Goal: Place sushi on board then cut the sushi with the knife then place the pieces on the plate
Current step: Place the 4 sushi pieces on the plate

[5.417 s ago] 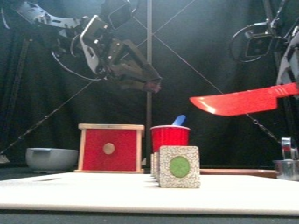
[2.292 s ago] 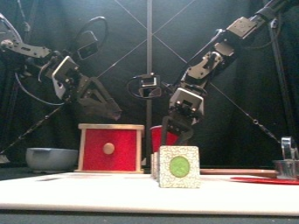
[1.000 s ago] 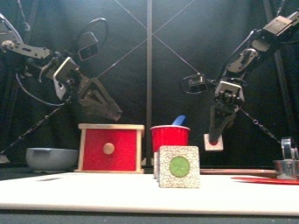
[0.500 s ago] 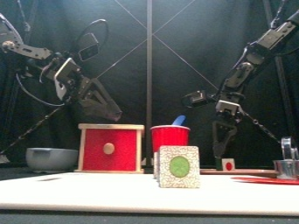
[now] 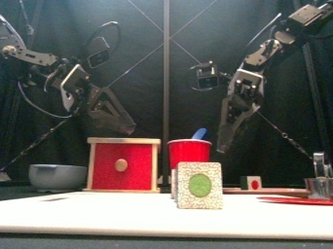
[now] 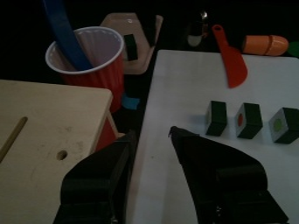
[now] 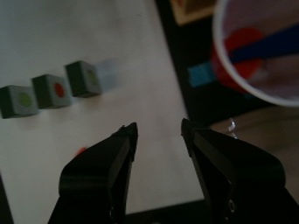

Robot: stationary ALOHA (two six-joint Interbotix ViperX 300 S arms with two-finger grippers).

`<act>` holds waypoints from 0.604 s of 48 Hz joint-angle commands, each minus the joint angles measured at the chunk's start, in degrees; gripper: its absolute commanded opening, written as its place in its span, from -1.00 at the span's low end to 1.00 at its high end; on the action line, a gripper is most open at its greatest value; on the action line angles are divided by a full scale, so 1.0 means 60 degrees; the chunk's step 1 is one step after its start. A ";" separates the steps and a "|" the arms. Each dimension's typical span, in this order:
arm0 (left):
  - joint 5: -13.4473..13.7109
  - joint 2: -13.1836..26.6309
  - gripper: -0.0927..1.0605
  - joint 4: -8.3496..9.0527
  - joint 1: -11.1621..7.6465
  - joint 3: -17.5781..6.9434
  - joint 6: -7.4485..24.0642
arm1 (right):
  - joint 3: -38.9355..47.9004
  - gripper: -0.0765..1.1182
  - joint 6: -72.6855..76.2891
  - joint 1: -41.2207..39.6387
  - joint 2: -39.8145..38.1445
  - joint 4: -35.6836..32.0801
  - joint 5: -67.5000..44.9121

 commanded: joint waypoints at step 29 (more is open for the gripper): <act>0.0146 -0.0029 0.50 -0.0088 0.0044 -0.0088 0.0015 | -0.1919 0.49 -0.0015 0.1479 0.1890 0.0278 -0.0205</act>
